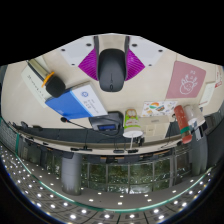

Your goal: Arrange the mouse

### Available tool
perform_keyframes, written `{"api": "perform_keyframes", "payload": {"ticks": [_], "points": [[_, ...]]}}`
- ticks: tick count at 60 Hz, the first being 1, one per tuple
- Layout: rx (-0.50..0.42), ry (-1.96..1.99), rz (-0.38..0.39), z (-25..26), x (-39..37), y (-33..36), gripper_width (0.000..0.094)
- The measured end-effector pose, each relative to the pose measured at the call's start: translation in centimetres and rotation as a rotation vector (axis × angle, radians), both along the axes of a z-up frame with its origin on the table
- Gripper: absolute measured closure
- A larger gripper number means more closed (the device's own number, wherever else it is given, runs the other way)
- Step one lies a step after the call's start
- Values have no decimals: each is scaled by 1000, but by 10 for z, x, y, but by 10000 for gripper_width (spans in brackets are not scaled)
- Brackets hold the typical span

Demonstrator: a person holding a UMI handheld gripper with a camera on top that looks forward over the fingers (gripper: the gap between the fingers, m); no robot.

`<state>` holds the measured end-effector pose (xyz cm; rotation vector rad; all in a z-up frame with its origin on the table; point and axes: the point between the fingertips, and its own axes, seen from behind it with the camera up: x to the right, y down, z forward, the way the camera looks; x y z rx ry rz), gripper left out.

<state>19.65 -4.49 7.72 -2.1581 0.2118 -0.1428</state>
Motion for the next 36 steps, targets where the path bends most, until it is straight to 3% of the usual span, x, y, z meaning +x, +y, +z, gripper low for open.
{"api": "perform_keyframes", "payload": {"ticks": [8, 14, 24, 36], "points": [[111, 18, 47, 75, -87, 37, 591], [138, 49, 113, 87, -172, 67, 593], [57, 93, 209, 30, -296, 98, 593], [-76, 112, 233, -65, -358, 113, 590]]}}
